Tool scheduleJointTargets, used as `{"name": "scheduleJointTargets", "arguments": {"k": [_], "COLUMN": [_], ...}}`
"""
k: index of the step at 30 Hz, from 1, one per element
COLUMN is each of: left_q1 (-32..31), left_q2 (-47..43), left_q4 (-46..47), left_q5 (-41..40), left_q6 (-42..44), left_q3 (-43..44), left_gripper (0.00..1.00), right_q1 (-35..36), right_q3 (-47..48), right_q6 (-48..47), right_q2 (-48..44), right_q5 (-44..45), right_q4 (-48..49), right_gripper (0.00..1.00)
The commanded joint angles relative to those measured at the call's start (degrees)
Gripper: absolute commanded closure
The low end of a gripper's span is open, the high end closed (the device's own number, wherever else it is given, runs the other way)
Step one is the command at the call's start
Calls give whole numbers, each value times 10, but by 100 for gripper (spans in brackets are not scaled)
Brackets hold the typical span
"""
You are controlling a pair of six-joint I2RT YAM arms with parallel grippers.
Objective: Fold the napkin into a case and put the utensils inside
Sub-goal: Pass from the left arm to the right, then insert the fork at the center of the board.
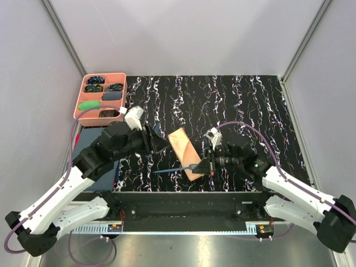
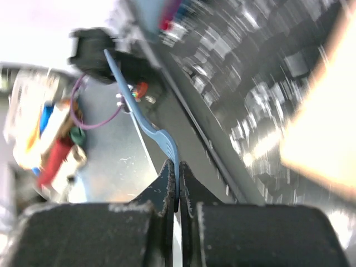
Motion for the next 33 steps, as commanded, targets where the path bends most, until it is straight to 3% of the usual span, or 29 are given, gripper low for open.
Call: {"name": "scheduleJointTargets", "arguments": {"k": [1,2,5,9,14,19,24,33], "left_q1": [3,8,28,44,56,68,73,80], "left_q2": [7,14,63,179,308,405,463,516], "left_q4": [17,26,70,152,212,249,273,274], "left_q5": [-250,-261,-256,-161,-111,-78,-60,-74], "left_q6": [48,46,48,54,58,65,67,82], "left_q3": [-23,-30,-43,-46,-13,13,34,61], "left_gripper": [58,61,72,84,91,92,92,92], "right_q1": [-6,-9,-14,-19,-19,-20,-20,-20], "right_q3": [-27,-29,-65,-97,-124,-134,-161,-127], "right_q6": [189,217,311,445,532,592,628,625], "right_q2": [-65,-77,-139,-217,-276,-180,-112,-137], "right_q5": [165,189,246,321,376,365,315,376], "right_q4": [-124,-181,-232,-305,-351,-319,-155,-192], "right_gripper": [100,100,100,100,100,100,100,100]}}
